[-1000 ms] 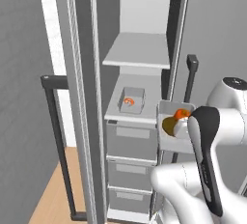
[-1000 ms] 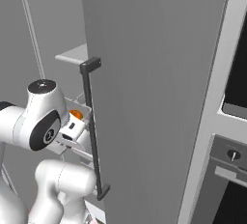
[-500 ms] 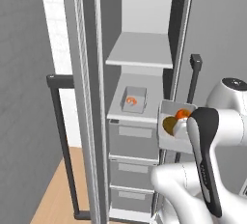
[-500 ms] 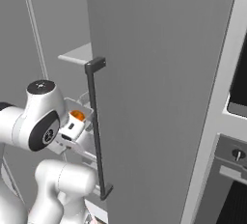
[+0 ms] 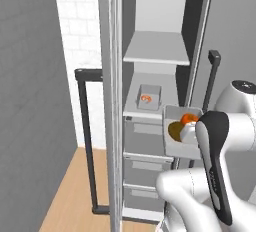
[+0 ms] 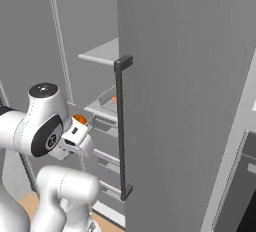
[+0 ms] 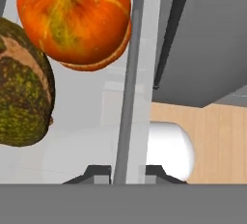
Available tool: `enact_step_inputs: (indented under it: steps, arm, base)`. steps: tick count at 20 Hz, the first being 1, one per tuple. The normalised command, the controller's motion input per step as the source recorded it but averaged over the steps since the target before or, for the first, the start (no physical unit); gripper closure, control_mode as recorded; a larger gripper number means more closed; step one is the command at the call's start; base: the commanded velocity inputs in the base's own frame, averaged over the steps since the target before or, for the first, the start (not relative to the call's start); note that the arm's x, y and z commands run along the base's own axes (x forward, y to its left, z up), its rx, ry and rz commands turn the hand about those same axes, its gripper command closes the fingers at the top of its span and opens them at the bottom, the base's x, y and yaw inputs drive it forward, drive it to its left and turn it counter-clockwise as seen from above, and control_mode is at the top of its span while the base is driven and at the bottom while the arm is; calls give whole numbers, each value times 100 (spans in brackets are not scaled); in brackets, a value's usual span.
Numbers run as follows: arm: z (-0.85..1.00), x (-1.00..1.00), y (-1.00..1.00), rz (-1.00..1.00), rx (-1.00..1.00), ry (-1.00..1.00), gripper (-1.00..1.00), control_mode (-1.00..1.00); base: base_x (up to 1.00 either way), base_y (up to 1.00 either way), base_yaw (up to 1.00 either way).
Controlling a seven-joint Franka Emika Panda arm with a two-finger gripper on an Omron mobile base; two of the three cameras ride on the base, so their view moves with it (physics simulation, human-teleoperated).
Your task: Take the meat container that has the shrimp and place it on the second highest rack of the freezer. Then take the vegetable container that has the avocado and squash and place it on the highest rack of the freezer.
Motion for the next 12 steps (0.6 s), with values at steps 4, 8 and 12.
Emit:
enact_step_inputs:
  steps: [4,8,12]
  arm:
    - [0,0,0,0,0,0,100,100]
    - [0,0,0,0,0,0,100,100]
    - [0,0,0,0,0,0,100,100]
  base:
    - [58,6,-12]
    - [57,-16,-24]
    - [20,-1,-15]
